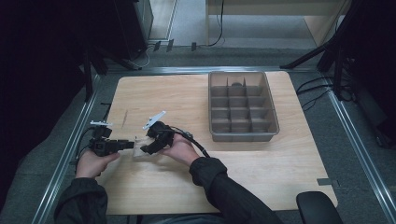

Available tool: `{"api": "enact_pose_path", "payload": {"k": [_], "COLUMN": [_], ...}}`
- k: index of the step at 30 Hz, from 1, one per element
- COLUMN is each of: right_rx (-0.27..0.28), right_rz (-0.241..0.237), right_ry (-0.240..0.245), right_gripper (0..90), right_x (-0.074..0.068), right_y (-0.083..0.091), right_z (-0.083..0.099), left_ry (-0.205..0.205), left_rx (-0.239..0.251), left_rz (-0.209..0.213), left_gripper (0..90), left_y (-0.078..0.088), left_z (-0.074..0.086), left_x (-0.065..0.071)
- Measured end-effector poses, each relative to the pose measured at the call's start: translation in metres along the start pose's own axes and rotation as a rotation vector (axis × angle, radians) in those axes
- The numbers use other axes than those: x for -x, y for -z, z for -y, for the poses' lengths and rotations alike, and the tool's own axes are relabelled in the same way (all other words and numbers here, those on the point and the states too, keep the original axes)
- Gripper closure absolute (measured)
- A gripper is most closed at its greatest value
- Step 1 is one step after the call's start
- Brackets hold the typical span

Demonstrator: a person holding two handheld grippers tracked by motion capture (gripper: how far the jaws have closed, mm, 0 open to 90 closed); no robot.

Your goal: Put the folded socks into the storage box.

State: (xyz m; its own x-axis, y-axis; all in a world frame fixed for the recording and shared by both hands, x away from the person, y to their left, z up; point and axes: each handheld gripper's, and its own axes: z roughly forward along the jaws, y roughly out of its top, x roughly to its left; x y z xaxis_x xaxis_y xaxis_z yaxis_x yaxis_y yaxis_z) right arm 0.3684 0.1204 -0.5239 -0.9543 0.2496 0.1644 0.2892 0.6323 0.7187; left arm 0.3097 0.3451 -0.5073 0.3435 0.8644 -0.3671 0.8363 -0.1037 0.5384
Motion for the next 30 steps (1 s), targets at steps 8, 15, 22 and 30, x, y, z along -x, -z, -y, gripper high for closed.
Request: {"api": "enact_pose_path", "payload": {"k": [8, 15, 22, 30], "right_rx": [-0.040, -0.045, -0.040, -0.002], "right_rz": [0.027, 0.038, 0.082, 0.149], "right_ry": [0.031, 0.054, 0.090, 0.075], "right_gripper": [30.9, 30.1, 32.2, 50.5], "right_x": [0.000, -0.002, -0.006, -0.006], "right_y": [-0.012, -0.015, -0.017, -0.015], "right_z": [0.003, 0.007, 0.011, 0.017], "left_ry": [0.015, 0.022, 0.023, 0.031], "left_rx": [0.008, 0.004, -0.002, -0.004], "left_rz": [-0.001, -0.001, 0.003, 0.007], "left_gripper": [56.0, 55.3, 54.8, 54.7], "left_y": [0.003, 0.003, 0.003, 0.003], "left_z": [0.001, 0.001, 0.001, 0.002], "left_x": [-0.006, -0.007, -0.007, -0.007]}}
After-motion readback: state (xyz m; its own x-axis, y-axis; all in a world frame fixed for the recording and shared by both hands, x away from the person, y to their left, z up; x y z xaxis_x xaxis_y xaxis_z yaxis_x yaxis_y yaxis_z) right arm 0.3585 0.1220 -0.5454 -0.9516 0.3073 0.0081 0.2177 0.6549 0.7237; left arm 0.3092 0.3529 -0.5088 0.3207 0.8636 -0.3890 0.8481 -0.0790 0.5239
